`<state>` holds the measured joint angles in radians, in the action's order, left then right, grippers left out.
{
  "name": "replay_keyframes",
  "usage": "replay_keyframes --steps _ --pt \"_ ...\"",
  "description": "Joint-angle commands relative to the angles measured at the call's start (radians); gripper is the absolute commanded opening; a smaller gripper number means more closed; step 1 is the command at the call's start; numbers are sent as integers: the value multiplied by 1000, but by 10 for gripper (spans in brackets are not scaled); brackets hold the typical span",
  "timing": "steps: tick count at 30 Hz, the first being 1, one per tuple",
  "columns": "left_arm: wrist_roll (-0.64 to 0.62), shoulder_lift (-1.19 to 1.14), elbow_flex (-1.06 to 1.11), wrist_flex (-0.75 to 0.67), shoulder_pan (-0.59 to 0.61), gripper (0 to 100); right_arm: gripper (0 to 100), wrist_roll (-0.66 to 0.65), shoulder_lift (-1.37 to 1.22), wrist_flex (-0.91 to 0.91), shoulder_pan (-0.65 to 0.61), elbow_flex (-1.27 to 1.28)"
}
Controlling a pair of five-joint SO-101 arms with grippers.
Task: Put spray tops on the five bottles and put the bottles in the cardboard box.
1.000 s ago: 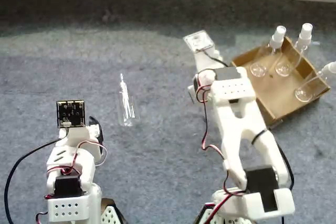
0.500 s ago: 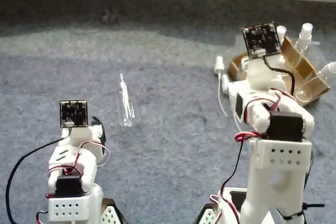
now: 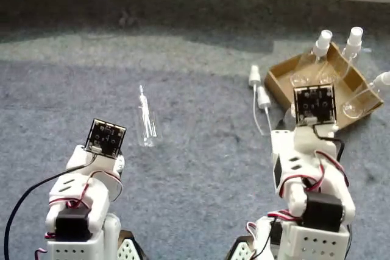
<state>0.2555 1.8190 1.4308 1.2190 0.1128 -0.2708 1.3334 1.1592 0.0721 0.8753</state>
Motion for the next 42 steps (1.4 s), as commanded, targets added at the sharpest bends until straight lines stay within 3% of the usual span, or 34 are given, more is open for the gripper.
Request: replay_keyframes --steps 1,5,10,15,20,27,32,42 --pt "34 7 -114 37 -15 8 214 94 160 -58 13 71" --pt "34 -73 -189 51 -19 7 214 137 280 -59 13 150" --pt "34 -367 -372 51 -33 8 214 137 389 -61 13 226" --pt "34 -654 -533 52 -154 11 214 137 461 -93 19 295" --pt "32 -877 -668 44 -275 11 214 140 499 -193 130 390" --pt "25 -1179 -921 48 -424 11 214 279 504 -274 159 490" --pt "-95 -1435 -1129 49 -506 11 214 284 504 -285 160 513" --pt "-193 -1890 -1501 51 -608 17 214 284 504 -285 278 521"
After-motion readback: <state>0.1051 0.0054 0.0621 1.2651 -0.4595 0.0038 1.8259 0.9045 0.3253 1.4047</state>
